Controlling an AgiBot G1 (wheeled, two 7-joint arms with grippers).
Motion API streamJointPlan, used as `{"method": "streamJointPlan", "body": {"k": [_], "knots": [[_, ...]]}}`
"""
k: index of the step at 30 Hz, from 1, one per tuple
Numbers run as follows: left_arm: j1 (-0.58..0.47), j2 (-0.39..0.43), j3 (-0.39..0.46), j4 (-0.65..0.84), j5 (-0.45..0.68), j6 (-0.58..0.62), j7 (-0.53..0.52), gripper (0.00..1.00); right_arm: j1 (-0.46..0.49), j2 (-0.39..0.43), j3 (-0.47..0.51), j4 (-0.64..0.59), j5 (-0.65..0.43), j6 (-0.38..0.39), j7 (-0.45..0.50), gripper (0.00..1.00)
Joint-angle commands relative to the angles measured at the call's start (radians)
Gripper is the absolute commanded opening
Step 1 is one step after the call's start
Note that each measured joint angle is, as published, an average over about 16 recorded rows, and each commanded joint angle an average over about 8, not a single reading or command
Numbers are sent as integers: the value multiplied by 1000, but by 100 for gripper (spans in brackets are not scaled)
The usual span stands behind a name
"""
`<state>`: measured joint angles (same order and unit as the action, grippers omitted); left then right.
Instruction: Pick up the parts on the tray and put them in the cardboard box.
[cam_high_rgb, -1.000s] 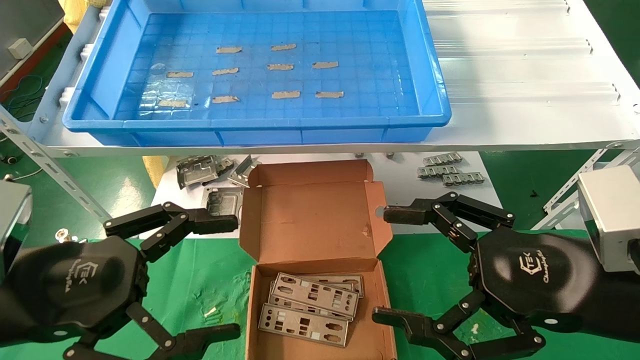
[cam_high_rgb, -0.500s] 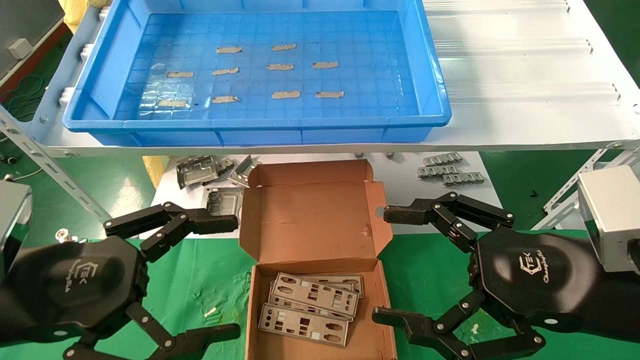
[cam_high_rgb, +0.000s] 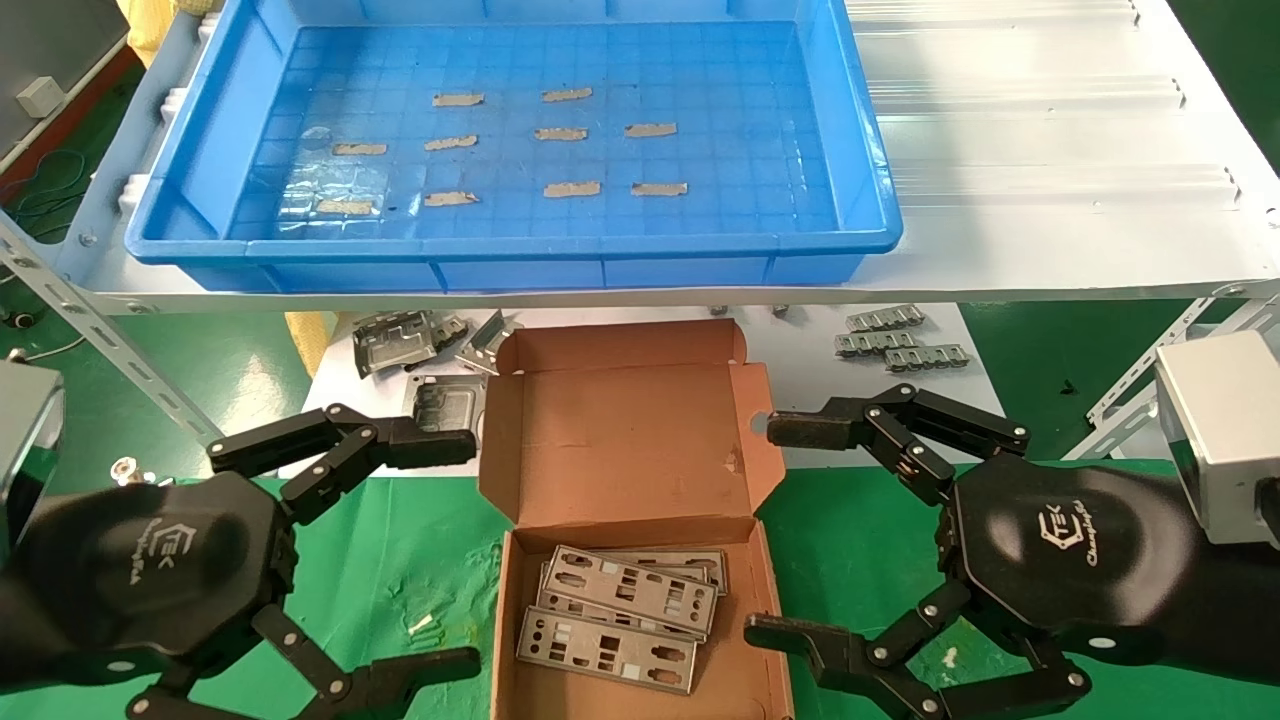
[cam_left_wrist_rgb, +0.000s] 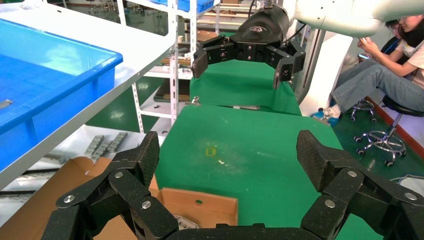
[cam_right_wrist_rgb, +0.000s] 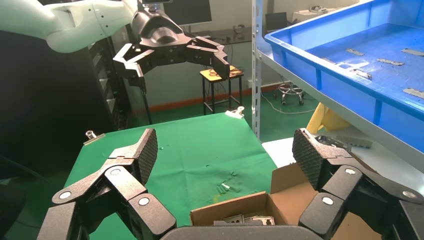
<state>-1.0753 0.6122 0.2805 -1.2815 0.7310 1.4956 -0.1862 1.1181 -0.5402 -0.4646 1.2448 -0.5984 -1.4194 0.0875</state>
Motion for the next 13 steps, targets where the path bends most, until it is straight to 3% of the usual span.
{"method": "streamJointPlan", "body": {"k": [1,13], "knots": [[0,0,0,0,0,0,0,100,0,0,0,0,0,0,0,100],[0,0,0,0,0,0,0,100,0,0,0,0,0,0,0,100]]}}
